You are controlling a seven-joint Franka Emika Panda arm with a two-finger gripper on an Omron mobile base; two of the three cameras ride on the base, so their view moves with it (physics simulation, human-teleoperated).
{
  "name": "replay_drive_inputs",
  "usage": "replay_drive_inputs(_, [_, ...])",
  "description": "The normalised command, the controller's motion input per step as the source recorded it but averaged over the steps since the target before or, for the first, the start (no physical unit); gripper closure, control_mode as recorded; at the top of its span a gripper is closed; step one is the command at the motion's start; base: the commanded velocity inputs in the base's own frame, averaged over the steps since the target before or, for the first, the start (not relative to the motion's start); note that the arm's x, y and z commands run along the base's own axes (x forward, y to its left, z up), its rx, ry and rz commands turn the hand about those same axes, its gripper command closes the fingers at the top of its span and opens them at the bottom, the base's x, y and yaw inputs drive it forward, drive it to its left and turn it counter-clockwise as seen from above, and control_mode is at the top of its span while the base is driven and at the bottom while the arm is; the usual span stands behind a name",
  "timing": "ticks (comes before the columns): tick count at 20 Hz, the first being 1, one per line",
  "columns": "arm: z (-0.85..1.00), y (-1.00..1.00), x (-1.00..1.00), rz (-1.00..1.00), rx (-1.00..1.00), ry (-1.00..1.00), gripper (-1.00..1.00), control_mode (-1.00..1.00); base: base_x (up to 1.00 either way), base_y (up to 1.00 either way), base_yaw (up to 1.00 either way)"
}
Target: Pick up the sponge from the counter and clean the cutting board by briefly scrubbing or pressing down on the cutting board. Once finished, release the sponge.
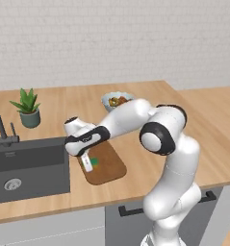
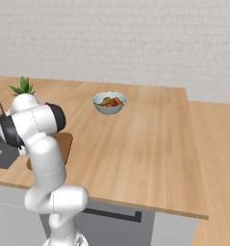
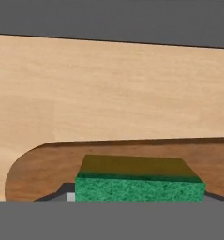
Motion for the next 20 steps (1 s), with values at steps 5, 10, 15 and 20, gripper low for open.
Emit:
replay_drive_inputs(5, [-0.54, -0.43, -1.0, 0.01, 0.01, 0.0, 1.0, -1.0, 0.0, 0.0, 0.0])
replay_drive_inputs(10, [-0.52, -0.4, -1.0, 0.01, 0.0, 0.01, 1.0, -1.0, 0.0, 0.0, 0.0])
replay_drive_inputs(15, [-0.41, -0.34, -1.0, 0.02, 0.0, 0.07, 1.0, -1.0, 0.0, 0.0, 0.0])
replay_drive_inputs(20, [-0.34, -0.38, -0.97, 0.02, 0.0, 0.11, 1.0, -1.0, 0.0, 0.0, 0.0])
